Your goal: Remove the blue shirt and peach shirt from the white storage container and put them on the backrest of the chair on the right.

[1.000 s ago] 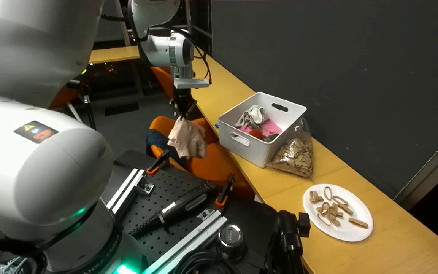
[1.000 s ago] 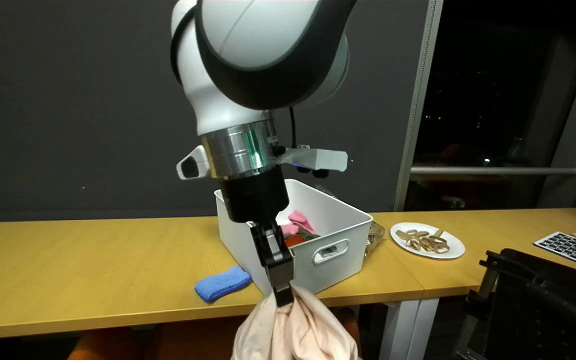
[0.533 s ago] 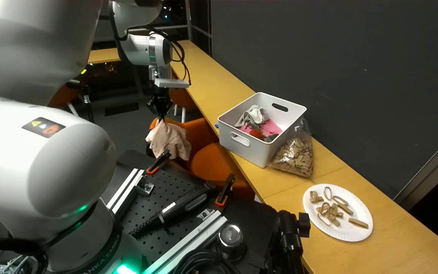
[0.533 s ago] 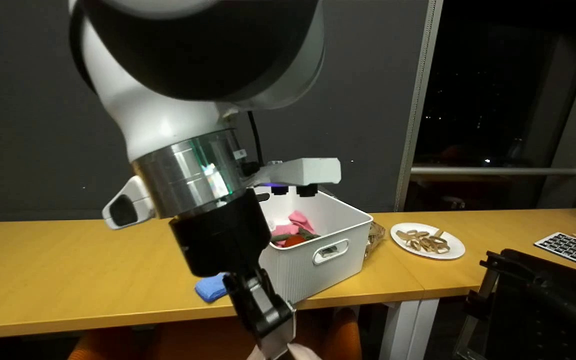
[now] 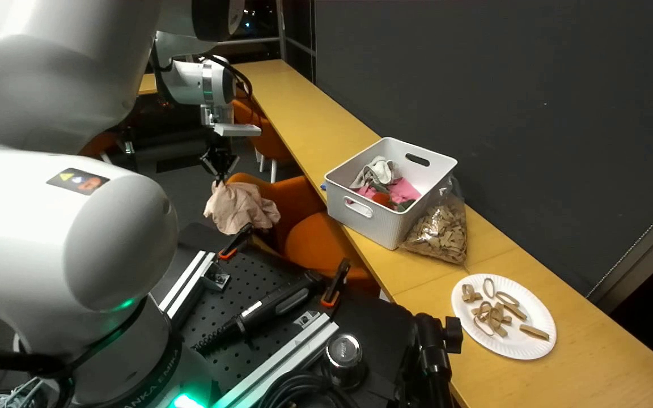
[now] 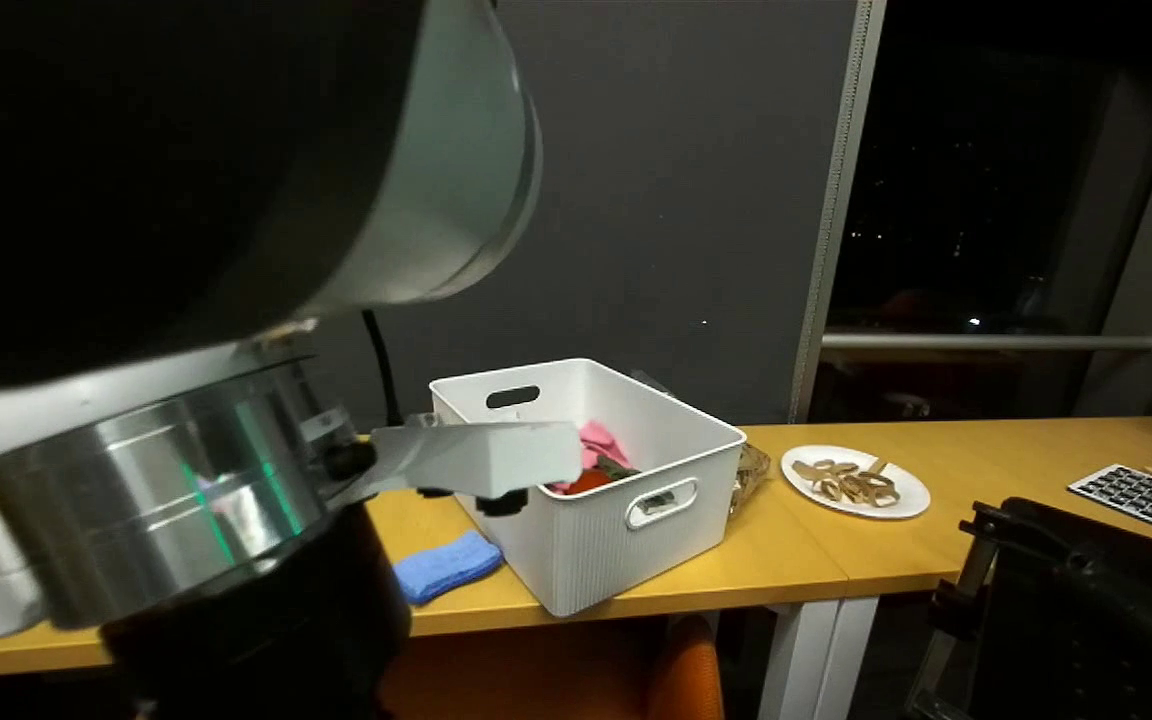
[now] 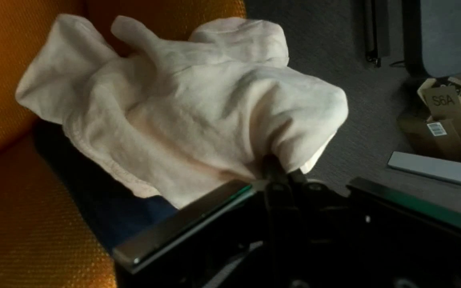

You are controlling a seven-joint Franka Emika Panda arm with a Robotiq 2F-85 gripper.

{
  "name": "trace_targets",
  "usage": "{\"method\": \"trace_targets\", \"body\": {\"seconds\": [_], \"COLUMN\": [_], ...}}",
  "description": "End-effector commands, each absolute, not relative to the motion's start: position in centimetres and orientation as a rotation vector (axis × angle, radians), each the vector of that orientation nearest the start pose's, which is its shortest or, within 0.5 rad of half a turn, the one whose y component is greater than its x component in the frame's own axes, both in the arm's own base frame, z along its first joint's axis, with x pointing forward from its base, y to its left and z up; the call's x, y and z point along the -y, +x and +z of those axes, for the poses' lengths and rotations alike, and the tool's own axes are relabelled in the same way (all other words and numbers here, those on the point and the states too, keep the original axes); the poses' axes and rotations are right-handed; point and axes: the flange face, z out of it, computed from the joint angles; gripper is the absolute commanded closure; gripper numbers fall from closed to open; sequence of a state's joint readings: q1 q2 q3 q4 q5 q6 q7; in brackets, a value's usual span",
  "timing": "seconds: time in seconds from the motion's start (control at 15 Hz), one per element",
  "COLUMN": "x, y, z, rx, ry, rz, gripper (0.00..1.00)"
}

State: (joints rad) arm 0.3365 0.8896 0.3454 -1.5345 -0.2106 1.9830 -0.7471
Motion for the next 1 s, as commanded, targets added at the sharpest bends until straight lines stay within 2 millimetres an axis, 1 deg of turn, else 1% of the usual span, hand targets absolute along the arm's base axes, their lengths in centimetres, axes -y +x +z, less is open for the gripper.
{"method": "trace_targets", "body": {"seconds": [0.0, 0.07, 0.13, 0.2, 0.27, 0.47, 0.6, 0.67, 0.8, 0.87, 0.93], "x": [-41.6, -42.0, -42.3, -42.5, -42.7, -43.0, -42.8, -42.5, -41.3, -40.3, -39.3], "y": [52.7, 52.6, 52.6, 52.7, 52.7, 53.2, 54.2, 54.9, 56.9, 58.0, 59.0], "z": [11.9, 11.6, 11.5, 11.3, 11.3, 12.1, 12.9, 13.5, 14.6, 15.5, 16.1], "rx": [2.105, 2.117, 2.125, 2.137, 2.139, 2.161, 2.18, 2.181, 2.184, 2.18, 2.177], "ry": [-2.044, -2.03, -2.022, -2.019, -2.022, -2.025, -2.056, -2.083, -2.145, -2.192, -2.226], "rz": [0.509, 0.504, 0.5, 0.496, 0.49, 0.46, 0.418, 0.4, 0.35, 0.328, 0.316], "gripper": [0.99, 0.99, 0.71, 0.69, 0.64, 0.43, 0.28, 0.21, 0.06, 0.01, 0.0]}}
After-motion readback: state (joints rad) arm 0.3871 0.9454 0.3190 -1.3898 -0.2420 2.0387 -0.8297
